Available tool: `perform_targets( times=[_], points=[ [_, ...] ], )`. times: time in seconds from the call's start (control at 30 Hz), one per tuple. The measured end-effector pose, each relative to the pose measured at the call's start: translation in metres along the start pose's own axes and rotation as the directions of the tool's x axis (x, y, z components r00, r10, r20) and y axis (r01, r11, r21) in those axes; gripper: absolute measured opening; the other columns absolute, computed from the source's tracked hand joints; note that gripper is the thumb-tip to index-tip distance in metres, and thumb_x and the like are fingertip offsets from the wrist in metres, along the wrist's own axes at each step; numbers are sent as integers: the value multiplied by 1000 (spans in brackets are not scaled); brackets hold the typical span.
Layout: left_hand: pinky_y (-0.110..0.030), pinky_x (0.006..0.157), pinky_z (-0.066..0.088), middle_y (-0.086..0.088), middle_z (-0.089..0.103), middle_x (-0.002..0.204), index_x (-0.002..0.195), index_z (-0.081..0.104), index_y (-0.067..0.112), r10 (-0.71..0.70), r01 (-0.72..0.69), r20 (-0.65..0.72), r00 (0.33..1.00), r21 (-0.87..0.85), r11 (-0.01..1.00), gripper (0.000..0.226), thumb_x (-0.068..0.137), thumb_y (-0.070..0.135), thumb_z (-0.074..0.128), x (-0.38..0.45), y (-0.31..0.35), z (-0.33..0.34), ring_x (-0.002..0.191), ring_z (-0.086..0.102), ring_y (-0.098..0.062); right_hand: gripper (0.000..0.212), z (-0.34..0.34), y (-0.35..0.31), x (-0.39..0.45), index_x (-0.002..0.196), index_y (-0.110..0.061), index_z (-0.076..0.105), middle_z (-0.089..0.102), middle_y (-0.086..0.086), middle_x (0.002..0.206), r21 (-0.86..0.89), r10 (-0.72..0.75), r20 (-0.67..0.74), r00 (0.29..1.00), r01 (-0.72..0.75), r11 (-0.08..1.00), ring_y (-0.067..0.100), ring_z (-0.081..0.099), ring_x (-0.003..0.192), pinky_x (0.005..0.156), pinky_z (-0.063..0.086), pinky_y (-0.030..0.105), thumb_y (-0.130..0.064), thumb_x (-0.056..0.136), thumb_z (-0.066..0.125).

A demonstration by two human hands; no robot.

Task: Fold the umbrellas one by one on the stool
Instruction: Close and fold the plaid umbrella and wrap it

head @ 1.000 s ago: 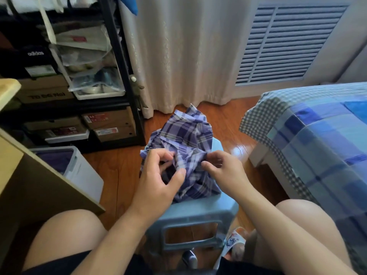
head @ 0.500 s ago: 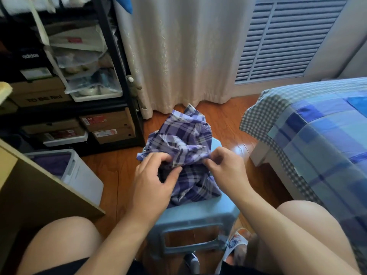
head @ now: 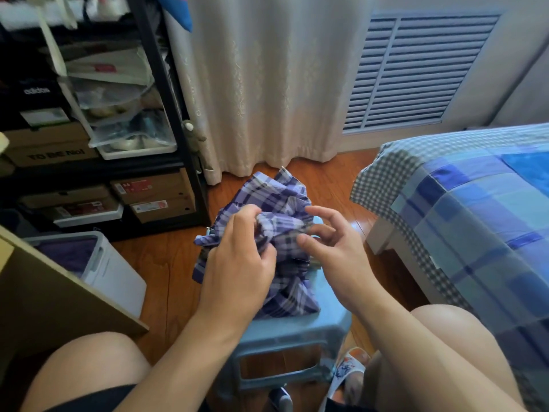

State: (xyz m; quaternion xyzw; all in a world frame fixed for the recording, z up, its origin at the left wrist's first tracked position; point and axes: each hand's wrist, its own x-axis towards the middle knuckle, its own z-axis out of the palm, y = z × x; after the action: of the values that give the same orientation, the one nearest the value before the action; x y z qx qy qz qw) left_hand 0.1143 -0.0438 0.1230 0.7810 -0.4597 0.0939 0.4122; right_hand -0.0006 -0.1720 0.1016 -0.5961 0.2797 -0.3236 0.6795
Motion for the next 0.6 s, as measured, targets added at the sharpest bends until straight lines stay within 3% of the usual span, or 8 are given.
perform_targets(
  times=[0.07, 0.2, 0.33, 0.4, 0.43, 0.47, 0.53, 0.6],
  points=[
    [-21, 63, 43, 5, 60, 93, 108, 43, 24, -75, 75, -26, 997, -10, 997, 42, 83, 12, 74, 2, -1, -5, 82, 62, -19, 59, 2, 4, 0, 133, -35, 63, 71, 5, 118, -45, 22, 44, 999, -20, 999, 32, 74, 98, 91, 61, 47, 4, 89, 74],
    [-26, 54, 34, 8, 54, 75, 89, 47, 22, -176, 176, 22, 984, 8, 984, 16, 94, 24, 62, 7, -11, -14, 67, 52, -14, 74, 3, 6, -2, 143, -45, 51, 58, -10, 142, -58, 78, 114, 990, -72, 996, 41, 70, 110, 96, 59, 48, 5, 92, 70],
    [-34, 61, 31, 5, 47, 57, 69, 45, 21, -99, 88, 82, 992, 130, 988, 36, 104, 31, 52, 8, -14, -14, 57, 50, -23, 69, -1, 0, -2, 147, -32, 49, 70, 5, 95, -127, 46, 23, 999, -43, 991, 26, 71, 93, 91, 60, 45, -3, 90, 75],
    [-41, 63, 37, -4, 53, 58, 65, 50, 12, -272, 279, 158, 949, -28, 960, 43, 104, 31, 51, 12, -16, -12, 64, 55, -33, 68, 0, 0, -6, 147, -31, 49, 65, 8, 87, -190, 54, 36, 998, -46, 981, 23, 67, 85, 90, 58, 43, -5, 89, 76],
    [-44, 68, 47, -12, 63, 65, 69, 58, 8, -436, 479, 211, 875, -240, 845, 42, 103, 31, 51, 19, -18, -12, 70, 62, -35, 65, -1, 0, -8, 145, -30, 51, 63, 8, 85, -204, 54, 49, 997, -43, 978, 22, 65, 84, 91, 57, 44, -4, 90, 75],
    [-46, 75, 56, -17, 72, 77, 77, 66, 5, -572, 637, 293, 766, -465, 615, 39, 103, 30, 52, 27, -20, -12, 77, 69, -36, 60, -2, 1, -9, 142, -28, 54, 62, 8, 84, -206, 47, 50, 998, -36, 978, 23, 66, 83, 92, 57, 45, -2, 91, 74],
    [-51, 85, 60, -21, 76, 97, 98, 72, 3, -666, 729, 472, 578, -666, 161, 31, 106, 23, 50, 34, -22, -17, 86, 74, -34, 48, -8, 0, -11, 135, -21, 60, 59, 6, 82, -151, 26, 10, 1000, -24, 988, 25, 70, 80, 92, 60, 45, 2, 94, 69],
    [-55, 91, 59, -18, 77, 103, 105, 71, 6, -656, 739, 493, 571, -658, 149, 26, 106, 24, 52, 31, -24, -17, 94, 75, -33, 36, -12, -3, -13, 127, -16, 64, 60, 5, 81, -114, 10, -24, 1000, -12, 993, 23, 73, 80, 91, 61, 41, 1, 96, 67]
  ],
)
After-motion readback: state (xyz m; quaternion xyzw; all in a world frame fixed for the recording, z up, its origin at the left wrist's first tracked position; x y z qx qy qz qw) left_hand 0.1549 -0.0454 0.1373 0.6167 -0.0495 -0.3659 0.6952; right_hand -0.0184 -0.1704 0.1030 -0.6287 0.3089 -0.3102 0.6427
